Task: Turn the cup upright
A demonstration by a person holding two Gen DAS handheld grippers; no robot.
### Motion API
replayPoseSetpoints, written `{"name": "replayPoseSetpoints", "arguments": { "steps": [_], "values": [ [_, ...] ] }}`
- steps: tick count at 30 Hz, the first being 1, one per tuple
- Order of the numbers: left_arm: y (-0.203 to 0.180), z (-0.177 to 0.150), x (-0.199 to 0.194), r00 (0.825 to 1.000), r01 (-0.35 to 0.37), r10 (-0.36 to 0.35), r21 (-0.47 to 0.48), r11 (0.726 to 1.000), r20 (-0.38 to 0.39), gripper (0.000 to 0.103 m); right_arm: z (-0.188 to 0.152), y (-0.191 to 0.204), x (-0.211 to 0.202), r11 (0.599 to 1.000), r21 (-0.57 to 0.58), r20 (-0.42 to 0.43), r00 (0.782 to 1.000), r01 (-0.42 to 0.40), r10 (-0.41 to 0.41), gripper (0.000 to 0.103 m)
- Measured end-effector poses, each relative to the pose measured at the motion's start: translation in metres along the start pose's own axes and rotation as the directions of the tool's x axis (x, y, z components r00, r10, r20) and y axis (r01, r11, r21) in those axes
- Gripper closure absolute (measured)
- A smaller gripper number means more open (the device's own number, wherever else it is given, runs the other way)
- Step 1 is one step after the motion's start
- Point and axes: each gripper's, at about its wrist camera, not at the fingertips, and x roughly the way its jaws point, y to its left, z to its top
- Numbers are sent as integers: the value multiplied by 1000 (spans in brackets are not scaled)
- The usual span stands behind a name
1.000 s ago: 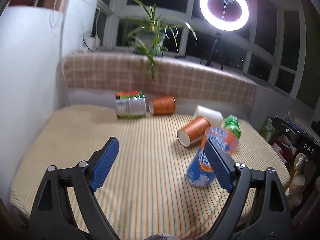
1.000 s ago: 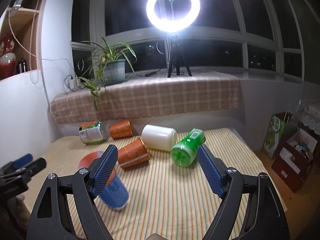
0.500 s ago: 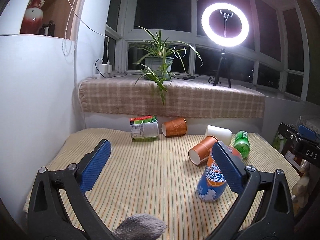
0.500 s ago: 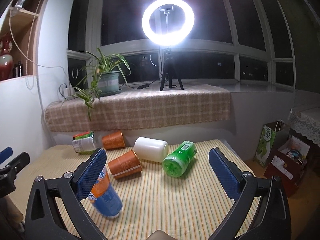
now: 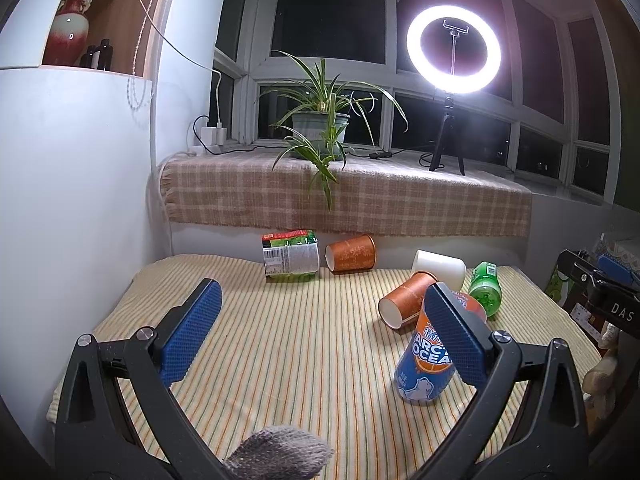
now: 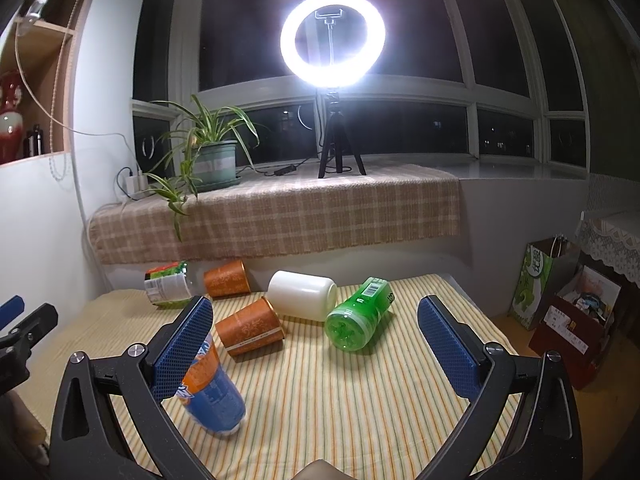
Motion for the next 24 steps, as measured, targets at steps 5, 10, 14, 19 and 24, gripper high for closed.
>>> {"name": "replayPoseSetpoints", "arguments": {
  "steps": [5,10,14,19,24],
  "values": [
    [1,-1,-1,1000,-3,3,-3,1000,-9,0,-1,0,1,1000,2,-5,1000,0,0,1],
    [2,-5,-1,1000,-8,8,-12,1000,-16,0,-3,2,1,1000,-4,-8,1000,-2,2,1],
    [4,-5,-1,1000,-5,4,-14,1000,-16,0,-4,4,1,1000,-4,-13,1000,-6,6,1],
    [5,-5,0,1000,-5,5,-12,1000,-19,0,-4,6,3,1000,-10,-14,1000,-9,9,1],
    [6,-5,1,1000,-6,6,-16,1000,-23,0,-5,7,5,1000,-10,-19,1000,-7,7,1]
  ]
}}
